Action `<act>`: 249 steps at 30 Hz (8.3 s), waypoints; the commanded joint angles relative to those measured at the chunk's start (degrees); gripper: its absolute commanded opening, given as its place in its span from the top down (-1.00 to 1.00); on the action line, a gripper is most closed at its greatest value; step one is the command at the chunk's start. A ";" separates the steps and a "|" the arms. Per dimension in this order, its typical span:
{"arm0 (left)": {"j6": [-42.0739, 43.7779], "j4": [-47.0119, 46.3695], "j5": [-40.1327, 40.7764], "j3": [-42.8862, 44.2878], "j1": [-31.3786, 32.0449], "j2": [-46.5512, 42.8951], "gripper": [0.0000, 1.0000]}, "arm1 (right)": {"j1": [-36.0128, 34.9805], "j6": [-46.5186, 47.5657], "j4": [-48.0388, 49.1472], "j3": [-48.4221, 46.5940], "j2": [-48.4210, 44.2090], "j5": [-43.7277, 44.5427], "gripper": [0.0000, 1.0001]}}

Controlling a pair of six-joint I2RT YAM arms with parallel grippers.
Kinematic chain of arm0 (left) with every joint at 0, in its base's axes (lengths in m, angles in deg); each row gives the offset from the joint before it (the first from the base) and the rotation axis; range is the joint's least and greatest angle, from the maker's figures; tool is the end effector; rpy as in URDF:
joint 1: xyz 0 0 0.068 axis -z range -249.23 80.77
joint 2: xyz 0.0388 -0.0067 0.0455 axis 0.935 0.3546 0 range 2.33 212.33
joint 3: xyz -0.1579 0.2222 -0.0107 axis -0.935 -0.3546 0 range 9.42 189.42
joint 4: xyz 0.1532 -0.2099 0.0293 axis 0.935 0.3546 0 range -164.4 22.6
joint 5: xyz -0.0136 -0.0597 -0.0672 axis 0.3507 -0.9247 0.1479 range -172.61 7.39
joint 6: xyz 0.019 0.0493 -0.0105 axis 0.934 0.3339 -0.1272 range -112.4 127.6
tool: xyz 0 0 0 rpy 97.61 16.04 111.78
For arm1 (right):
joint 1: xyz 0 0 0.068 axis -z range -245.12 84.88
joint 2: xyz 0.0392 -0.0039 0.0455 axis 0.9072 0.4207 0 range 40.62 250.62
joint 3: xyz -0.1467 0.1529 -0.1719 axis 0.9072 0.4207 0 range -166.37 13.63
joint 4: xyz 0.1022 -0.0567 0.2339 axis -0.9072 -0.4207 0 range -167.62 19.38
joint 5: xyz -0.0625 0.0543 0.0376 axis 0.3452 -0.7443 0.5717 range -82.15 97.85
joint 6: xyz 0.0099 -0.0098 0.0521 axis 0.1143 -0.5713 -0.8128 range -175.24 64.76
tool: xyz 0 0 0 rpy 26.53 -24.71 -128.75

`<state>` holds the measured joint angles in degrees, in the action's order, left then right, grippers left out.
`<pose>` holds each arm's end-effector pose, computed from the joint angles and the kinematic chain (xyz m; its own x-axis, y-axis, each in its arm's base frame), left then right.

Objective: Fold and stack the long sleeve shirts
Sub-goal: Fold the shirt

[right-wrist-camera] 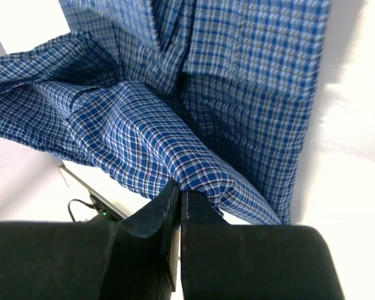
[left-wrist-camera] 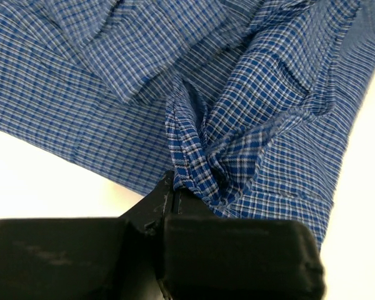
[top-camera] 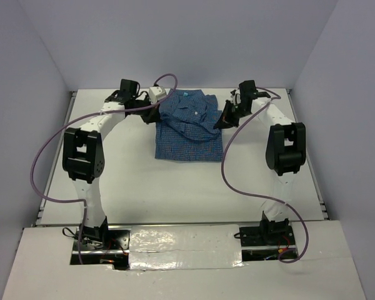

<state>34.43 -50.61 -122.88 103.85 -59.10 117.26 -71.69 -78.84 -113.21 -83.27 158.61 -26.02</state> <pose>0.4431 -0.1025 0.2526 -0.3473 0.4119 -0.8425 0.8365 0.5421 -0.0798 0.4349 0.0702 0.2216 -0.9523 0.2249 -0.2064 0.0444 0.7710 0.6353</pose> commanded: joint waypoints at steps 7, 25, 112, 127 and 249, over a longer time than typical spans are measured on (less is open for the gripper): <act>1.74 -2.26 2.74 5.58 -0.11 7.84 0.34 | 3.05 -5.66 4.86 -7.86 7.76 -0.85 0.48; -22.60 -9.65 21.72 16.92 -1.34 14.61 -0.26 | 4.74 2.75 13.56 -8.69 -2.27 12.67 0.14; 28.73 -1.31 31.32 -24.57 15.98 -7.79 1.00 | -1.61 -6.75 23.80 38.46 -15.51 4.16 1.00; 23.10 37.18 25.95 -31.68 24.05 -33.53 1.00 | -20.90 -2.94 -10.74 46.71 -43.95 5.57 1.00; -12.86 18.58 35.26 -26.09 -43.96 -34.67 -0.99 | 9.47 1.10 26.31 48.73 -54.35 25.86 -0.73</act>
<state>19.89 -29.98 -88.98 86.82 -101.98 86.62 -62.68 -75.91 -95.05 -36.04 108.28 -4.27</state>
